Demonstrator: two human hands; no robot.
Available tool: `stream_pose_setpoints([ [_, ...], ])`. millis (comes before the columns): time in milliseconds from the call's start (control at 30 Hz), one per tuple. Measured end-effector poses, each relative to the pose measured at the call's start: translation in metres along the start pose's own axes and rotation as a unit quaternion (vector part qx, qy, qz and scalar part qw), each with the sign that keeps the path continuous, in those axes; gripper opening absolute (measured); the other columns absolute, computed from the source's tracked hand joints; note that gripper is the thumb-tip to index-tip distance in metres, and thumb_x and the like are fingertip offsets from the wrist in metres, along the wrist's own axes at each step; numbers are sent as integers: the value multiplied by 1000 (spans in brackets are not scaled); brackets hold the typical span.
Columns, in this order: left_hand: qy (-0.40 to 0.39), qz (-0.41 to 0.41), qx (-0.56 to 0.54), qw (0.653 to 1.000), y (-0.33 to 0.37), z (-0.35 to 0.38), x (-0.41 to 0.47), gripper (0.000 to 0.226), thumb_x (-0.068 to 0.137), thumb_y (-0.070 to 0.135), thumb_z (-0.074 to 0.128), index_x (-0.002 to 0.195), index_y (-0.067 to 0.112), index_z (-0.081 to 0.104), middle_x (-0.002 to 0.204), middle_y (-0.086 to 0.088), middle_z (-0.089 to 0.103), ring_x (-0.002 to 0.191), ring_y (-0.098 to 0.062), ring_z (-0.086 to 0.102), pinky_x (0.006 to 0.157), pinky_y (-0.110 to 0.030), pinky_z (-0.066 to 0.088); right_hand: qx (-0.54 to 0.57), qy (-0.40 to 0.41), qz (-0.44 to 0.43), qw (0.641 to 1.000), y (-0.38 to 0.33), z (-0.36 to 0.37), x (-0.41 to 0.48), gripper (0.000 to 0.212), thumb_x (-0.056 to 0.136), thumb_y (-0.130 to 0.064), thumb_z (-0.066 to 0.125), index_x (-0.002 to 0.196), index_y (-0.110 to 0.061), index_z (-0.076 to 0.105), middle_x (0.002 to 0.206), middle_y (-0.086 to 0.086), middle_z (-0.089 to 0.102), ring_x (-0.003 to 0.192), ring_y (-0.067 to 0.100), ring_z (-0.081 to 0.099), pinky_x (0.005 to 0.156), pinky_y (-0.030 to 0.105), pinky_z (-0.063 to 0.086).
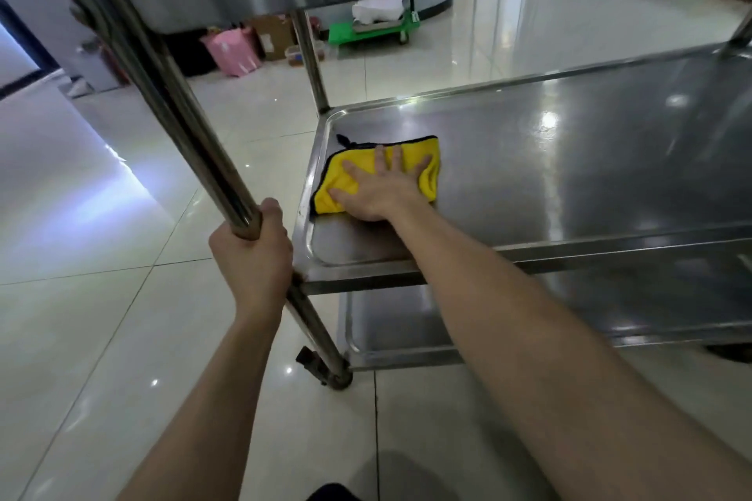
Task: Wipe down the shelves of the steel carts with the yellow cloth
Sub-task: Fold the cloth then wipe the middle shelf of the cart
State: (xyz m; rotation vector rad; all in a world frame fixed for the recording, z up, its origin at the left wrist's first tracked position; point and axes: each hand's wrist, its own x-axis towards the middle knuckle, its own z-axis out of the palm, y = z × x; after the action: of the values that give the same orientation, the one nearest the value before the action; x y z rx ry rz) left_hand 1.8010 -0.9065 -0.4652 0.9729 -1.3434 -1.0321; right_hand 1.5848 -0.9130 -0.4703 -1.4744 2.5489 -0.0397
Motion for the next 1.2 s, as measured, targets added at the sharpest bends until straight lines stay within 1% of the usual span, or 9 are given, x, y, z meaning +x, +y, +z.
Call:
stream_pose_setpoints([
  [167,3,-10,5,1000,2,0,2,43,88,39,68,62,17,42,59,-11,43,54,-23,46,54,-40,41,-16,25,-152,988,-4,25,-69,75,93,-89,14,163,-63,8,181,2,-6,166,31,-12,115,81,-18],
  [267,1,-13,6,1000,4,1,2,41,87,42,69,67,17,43,62,-13,43,56,-24,46,55,-41,41,8,-19,-216,976,49,13,-103,68,98,-82,31,162,-62,19,180,-11,1,166,16,-7,125,69,-13],
  [333,-12,-15,9,1000,5,1,2,39,87,43,68,71,15,47,64,-13,45,57,-25,47,56,-41,42,40,-65,-202,976,82,-5,-123,68,97,-81,43,160,-60,29,179,-15,6,165,11,-5,127,64,-14],
  [400,-15,-16,7,1000,6,1,2,38,88,43,68,73,14,48,65,-11,45,58,-24,45,57,-41,42,92,-74,-146,982,96,-21,-136,70,95,-87,37,159,-58,35,178,-13,15,166,14,0,128,65,-11],
  [500,-15,-17,2,1000,7,2,2,39,89,41,68,71,16,44,65,-11,42,59,-25,43,58,-41,40,131,64,-10,989,74,-14,-145,72,101,-82,24,164,-48,29,173,10,31,161,33,21,127,68,8],
  [600,-13,-21,6,1000,6,3,2,39,88,41,68,69,18,42,64,-11,42,59,-25,42,58,-42,40,87,73,103,988,21,17,-145,99,92,-91,12,170,-31,19,174,30,14,160,54,7,122,77,0],
  [733,-11,-19,7,1000,7,3,2,40,88,40,68,68,18,40,64,-13,41,59,-26,42,58,-43,40,41,48,133,989,-5,28,-103,123,79,-100,19,171,-21,-2,170,39,-14,154,63,-21,112,82,-20],
  [1000,10,-2,7,1000,1,5,-3,57,86,43,65,73,-6,38,68,-33,42,60,-25,43,54,-51,43,5,8,6,1000,2,-8,40,114,70,-109,17,168,-51,1,178,19,-13,163,46,-13,119,78,-15],
  [1200,21,19,15,999,11,5,-6,53,88,43,64,65,1,40,62,-29,42,57,-22,42,51,-45,40,-1,11,-112,994,-16,6,12,104,69,-108,10,162,-63,-1,180,5,-12,165,32,-15,124,70,-15],
])
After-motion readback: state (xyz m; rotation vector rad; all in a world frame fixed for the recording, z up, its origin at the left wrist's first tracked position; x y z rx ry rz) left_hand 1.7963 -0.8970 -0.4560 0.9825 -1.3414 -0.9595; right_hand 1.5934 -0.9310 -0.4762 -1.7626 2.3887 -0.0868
